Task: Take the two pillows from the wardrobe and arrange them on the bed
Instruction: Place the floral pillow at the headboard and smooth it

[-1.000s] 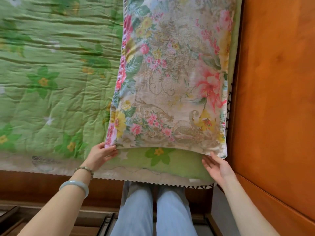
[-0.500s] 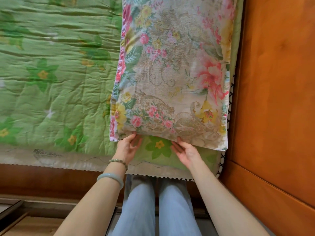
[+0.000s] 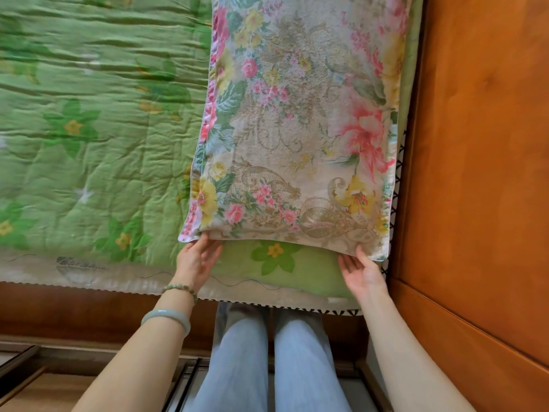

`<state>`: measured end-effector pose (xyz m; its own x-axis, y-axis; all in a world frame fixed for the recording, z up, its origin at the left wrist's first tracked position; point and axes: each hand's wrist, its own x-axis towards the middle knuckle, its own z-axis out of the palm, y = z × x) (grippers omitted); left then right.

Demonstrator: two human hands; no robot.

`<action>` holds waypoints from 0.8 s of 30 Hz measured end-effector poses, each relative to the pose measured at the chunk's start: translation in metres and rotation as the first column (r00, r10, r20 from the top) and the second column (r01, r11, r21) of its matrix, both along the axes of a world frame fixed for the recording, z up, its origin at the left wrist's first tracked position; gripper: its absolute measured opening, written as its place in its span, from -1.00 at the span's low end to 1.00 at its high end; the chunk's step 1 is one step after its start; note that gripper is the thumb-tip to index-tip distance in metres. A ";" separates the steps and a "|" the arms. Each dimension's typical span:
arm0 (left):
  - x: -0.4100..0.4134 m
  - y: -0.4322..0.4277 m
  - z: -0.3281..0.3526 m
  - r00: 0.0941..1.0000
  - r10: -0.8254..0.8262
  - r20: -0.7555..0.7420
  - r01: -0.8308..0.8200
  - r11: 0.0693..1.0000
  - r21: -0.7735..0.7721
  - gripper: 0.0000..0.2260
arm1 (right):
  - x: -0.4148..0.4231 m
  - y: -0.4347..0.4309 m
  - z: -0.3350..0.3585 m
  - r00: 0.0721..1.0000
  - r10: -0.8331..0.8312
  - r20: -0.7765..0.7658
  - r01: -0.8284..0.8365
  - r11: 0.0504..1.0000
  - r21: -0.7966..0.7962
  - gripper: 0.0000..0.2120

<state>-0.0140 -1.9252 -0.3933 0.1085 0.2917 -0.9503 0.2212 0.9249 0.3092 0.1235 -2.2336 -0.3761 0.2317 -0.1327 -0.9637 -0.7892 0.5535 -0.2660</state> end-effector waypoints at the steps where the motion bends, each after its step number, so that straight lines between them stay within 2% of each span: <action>1: -0.001 0.001 -0.001 1.000 0.004 -0.028 -0.003 0.999 0.031 -0.91 | 0.000 -0.004 0.001 1.000 0.018 -0.003 -0.018 0.999 -0.036 -0.91; 5: -0.011 -0.004 -0.001 0.982 -0.136 -0.129 0.149 0.984 0.100 -0.97 | 0.004 -0.005 0.006 0.995 0.102 -0.011 -0.102 0.984 -0.145 -0.89; 6: -0.014 -0.005 0.000 0.975 -0.164 -0.149 0.183 0.976 0.122 -0.93 | 0.006 -0.005 0.008 0.996 0.093 -0.010 -0.094 0.977 -0.189 -0.88; 8: -0.015 -0.002 0.006 0.930 -0.263 -0.256 0.329 0.908 0.261 -0.70 | 0.011 -0.005 0.014 0.989 0.145 0.004 -0.134 0.924 -0.358 -0.81; 9: -0.014 0.001 0.011 0.866 -0.350 -0.357 0.471 0.811 0.348 -0.58 | 0.013 -0.005 0.018 0.962 0.274 -0.015 -0.244 0.827 -0.507 -0.73; 10: -0.011 0.002 0.017 0.760 -0.443 -0.475 0.638 0.647 0.418 -0.51 | 0.015 -0.005 0.023 0.884 0.462 -0.072 -0.382 0.625 -0.680 -0.59; 11: -0.005 0.002 0.023 0.628 -0.508 -0.589 0.778 0.422 0.465 -0.49 | 0.016 -0.003 0.027 0.747 0.653 -0.123 -0.449 0.360 -0.818 -0.49; 12: 0.006 -0.001 0.029 0.495 -0.543 -0.679 0.854 0.159 0.495 -0.48 | 0.018 0.004 0.032 0.561 0.812 -0.159 -0.407 0.103 -0.907 -0.44; 13: 0.021 -0.006 0.033 0.381 -0.560 -0.736 0.851 -0.099 0.515 -0.46 | 0.020 0.018 0.037 0.358 0.914 -0.191 -0.314 -0.075 -0.946 -0.44; 14: 0.039 -0.014 0.033 0.282 -0.561 -0.778 0.788 -0.328 0.521 -0.45 | 0.023 0.037 0.038 0.161 0.961 -0.223 -0.227 -0.184 -0.956 -0.44; 15: 0.059 -0.023 0.032 0.198 -0.549 -0.812 0.690 -0.511 0.513 -0.44 | 0.026 0.058 0.036 -0.017 0.967 -0.254 -0.168 -0.254 -0.953 -0.44; 16: 0.079 -0.033 0.029 0.135 -0.522 -0.842 0.587 -0.643 0.492 -0.44 | 0.030 0.081 0.031 -0.161 0.945 -0.285 -0.125 -0.306 -0.944 -0.43; 17: 0.098 -0.041 0.025 0.093 -0.495 -0.864 0.497 -0.729 0.471 -0.46 | 0.034 0.101 0.025 -0.266 0.905 -0.330 -0.086 -0.364 -0.928 -0.41; 19: 0.125 -0.048 0.011 0.070 -0.459 -0.886 0.413 -0.795 0.445 -0.50 | 0.046 0.121 0.006 -0.355 0.832 -0.425 -0.037 -0.467 -0.884 -0.39; 24: 0.124 -0.021 -0.027 0.068 -0.367 -0.928 0.369 -0.855 0.365 -0.43 | 0.080 0.082 -0.035 -0.368 0.772 -0.518 0.011 -0.553 -0.833 -0.33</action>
